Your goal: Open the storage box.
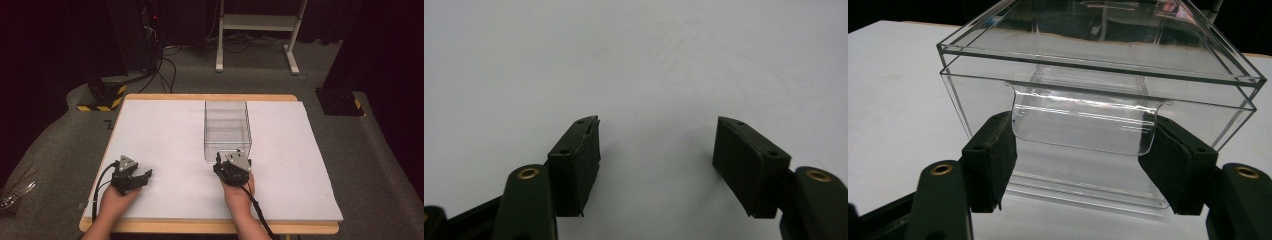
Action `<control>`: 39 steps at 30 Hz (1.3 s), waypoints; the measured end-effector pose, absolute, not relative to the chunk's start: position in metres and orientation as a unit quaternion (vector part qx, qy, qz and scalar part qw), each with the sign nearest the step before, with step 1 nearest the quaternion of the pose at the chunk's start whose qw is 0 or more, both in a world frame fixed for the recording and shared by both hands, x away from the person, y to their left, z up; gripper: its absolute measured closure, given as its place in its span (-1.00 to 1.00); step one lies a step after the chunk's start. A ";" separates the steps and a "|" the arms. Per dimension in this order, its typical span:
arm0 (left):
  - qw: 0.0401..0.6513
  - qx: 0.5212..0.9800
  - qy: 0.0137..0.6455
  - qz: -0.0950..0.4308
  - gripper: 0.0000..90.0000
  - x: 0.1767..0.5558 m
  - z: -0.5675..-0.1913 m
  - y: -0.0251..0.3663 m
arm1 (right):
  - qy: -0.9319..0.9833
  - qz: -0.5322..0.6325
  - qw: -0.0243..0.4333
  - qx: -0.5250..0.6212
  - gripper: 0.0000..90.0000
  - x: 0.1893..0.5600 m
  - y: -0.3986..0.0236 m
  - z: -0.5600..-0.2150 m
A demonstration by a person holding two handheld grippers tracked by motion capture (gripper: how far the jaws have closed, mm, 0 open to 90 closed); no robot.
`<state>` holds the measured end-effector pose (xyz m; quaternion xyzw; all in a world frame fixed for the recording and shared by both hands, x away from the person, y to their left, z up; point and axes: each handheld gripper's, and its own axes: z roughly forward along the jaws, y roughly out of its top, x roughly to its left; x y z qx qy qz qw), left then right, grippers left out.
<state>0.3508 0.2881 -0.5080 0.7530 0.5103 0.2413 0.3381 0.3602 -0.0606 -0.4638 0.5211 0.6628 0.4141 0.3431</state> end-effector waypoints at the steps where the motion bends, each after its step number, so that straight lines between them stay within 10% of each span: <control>1: 0.338 0.753 0.510 0.242 -0.21 0.351 -0.508 0.288 | 0.663 0.414 0.344 0.520 -0.29 0.359 -0.061 -0.464; 39: 0.338 0.753 0.510 0.241 -0.21 0.351 -0.508 0.288 | 0.670 0.421 0.350 0.501 -0.29 0.305 -0.070 -0.468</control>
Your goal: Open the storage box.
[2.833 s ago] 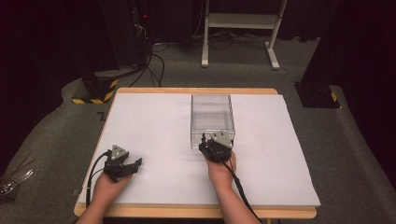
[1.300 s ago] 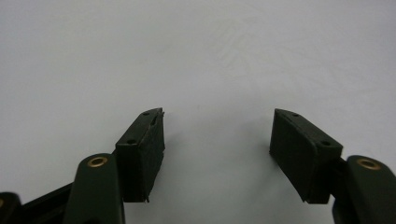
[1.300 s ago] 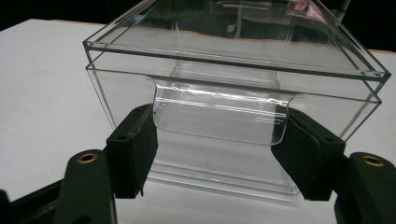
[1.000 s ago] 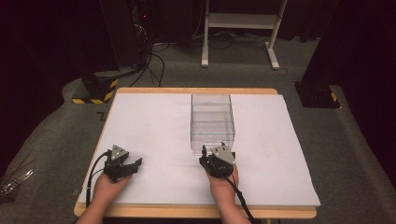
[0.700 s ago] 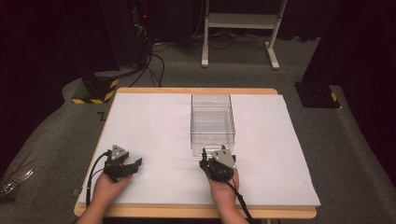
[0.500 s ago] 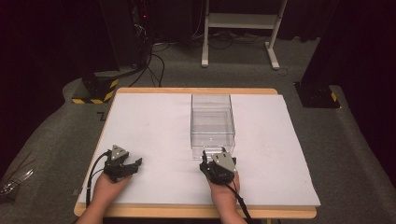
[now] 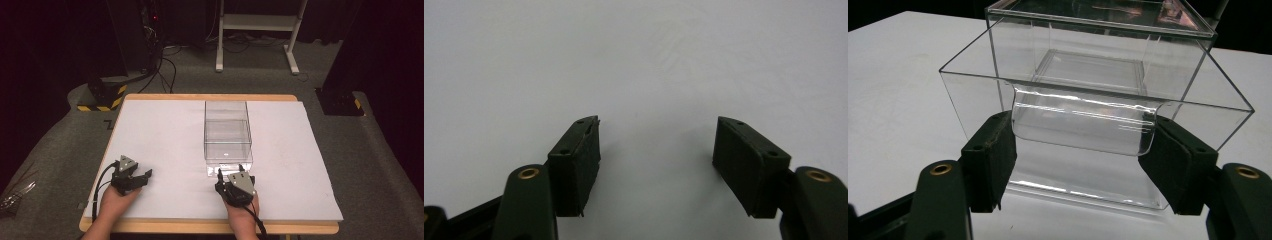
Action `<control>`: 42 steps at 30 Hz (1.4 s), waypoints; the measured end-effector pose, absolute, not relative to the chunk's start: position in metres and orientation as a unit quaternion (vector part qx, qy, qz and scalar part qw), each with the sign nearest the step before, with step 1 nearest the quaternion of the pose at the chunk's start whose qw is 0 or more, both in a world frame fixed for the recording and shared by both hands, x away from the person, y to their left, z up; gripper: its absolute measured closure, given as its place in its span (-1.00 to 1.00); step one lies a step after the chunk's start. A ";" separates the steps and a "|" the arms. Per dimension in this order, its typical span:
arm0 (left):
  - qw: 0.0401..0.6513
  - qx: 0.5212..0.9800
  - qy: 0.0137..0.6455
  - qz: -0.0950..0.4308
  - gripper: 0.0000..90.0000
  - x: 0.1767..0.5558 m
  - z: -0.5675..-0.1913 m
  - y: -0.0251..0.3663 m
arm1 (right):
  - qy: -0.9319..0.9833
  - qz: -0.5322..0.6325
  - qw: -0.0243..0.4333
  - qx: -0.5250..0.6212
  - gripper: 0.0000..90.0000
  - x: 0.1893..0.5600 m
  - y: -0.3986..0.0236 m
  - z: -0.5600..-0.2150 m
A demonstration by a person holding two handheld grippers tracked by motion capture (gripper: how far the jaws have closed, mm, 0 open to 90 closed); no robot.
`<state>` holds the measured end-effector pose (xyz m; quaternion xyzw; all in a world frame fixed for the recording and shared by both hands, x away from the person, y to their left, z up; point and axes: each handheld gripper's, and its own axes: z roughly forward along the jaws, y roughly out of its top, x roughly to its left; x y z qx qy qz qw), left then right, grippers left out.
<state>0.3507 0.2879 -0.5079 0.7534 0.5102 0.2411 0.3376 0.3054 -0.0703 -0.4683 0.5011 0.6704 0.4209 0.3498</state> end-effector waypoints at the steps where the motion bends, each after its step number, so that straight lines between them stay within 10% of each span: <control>1: 0.338 0.753 0.510 0.242 -0.21 0.351 -0.508 0.288 | 0.671 0.421 0.350 0.501 -0.29 0.303 -0.071 -0.469; 42: 0.338 0.753 0.510 0.243 -0.21 0.351 -0.508 0.288 | 0.671 0.427 0.350 0.495 -0.29 0.250 -0.077 -0.474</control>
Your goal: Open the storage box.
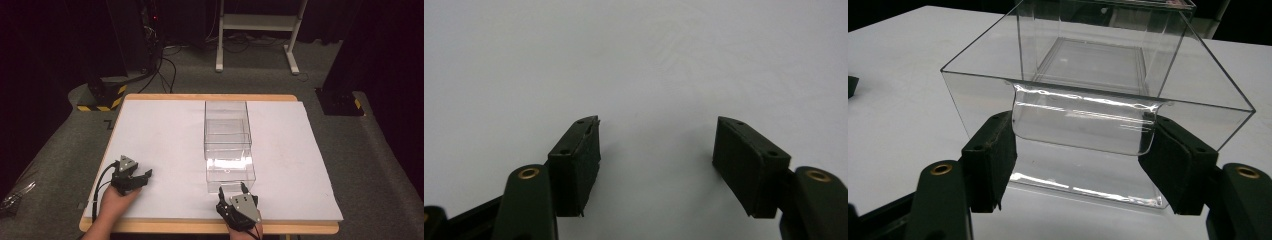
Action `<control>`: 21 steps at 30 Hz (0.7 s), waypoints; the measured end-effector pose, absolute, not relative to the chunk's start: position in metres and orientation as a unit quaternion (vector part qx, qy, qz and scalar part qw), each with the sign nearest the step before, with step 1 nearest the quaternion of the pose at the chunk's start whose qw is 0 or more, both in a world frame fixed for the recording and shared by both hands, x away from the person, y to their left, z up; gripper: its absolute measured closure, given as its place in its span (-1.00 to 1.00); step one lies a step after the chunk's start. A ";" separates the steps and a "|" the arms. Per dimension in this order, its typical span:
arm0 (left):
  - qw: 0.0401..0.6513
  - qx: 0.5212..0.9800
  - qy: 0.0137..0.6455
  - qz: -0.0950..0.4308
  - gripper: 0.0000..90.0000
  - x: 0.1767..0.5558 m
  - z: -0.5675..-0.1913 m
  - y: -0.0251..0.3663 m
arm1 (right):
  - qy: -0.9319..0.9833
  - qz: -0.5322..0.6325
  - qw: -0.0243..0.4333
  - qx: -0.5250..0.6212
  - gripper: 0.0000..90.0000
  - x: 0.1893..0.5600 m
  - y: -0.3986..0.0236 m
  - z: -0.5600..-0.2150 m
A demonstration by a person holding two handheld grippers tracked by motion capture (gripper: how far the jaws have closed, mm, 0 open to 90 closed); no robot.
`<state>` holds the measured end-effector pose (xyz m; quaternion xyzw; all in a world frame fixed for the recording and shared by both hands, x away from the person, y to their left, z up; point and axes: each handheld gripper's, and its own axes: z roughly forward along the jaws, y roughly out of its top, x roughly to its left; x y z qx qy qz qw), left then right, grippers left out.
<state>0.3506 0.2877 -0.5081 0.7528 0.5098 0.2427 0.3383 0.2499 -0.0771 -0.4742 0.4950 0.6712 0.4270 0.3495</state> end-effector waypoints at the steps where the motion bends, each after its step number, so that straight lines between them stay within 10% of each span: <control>1: 0.338 0.753 0.510 0.243 -0.21 0.351 -0.508 0.288 | 0.671 0.427 0.350 0.495 -0.29 0.250 -0.077 -0.474; 21: 0.338 0.753 0.510 0.243 -0.20 0.351 -0.508 0.288 | 0.674 0.439 0.331 0.493 -0.29 0.239 -0.081 -0.473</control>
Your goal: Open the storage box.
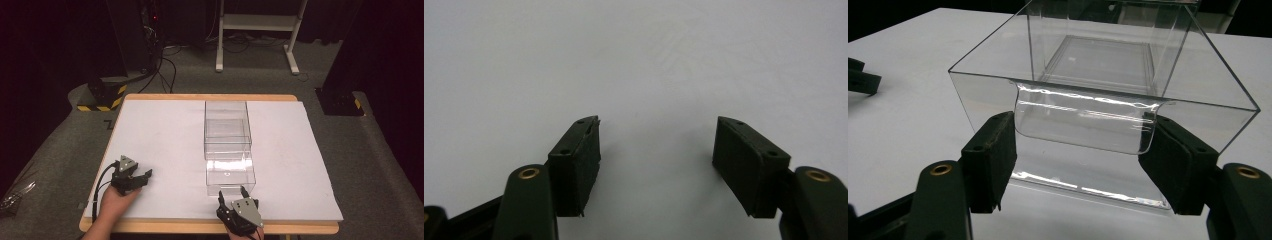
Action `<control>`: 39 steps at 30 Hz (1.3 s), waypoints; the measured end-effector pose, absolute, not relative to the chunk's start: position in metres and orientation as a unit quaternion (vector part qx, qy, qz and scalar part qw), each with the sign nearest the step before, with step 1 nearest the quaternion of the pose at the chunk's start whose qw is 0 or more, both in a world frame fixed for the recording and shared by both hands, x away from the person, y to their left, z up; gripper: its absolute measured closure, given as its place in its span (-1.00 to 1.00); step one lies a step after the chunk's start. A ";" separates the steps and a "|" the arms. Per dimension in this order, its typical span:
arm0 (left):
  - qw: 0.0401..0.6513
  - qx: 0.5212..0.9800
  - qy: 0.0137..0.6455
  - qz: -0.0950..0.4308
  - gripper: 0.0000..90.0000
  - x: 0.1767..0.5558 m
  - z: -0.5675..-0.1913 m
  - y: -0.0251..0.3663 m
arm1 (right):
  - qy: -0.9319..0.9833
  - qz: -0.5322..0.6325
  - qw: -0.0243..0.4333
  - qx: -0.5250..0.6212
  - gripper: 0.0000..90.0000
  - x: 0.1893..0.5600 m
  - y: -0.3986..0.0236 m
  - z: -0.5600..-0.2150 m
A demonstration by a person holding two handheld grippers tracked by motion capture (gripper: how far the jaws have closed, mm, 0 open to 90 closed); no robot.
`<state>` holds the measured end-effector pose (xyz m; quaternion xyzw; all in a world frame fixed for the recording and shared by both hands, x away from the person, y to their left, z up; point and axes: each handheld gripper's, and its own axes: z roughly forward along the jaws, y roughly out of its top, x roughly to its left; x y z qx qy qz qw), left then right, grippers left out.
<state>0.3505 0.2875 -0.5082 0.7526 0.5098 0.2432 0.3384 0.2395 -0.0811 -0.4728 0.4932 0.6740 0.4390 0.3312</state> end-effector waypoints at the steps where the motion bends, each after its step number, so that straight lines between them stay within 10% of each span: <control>1: 0.338 0.753 0.510 0.243 -0.20 0.351 -0.508 0.288 | 0.675 0.440 0.329 0.493 -0.29 0.239 -0.082 -0.472; 39: 0.338 0.753 0.510 0.243 -0.20 0.351 -0.508 0.288 | 0.646 0.479 0.339 0.488 -0.23 0.276 -0.120 -0.428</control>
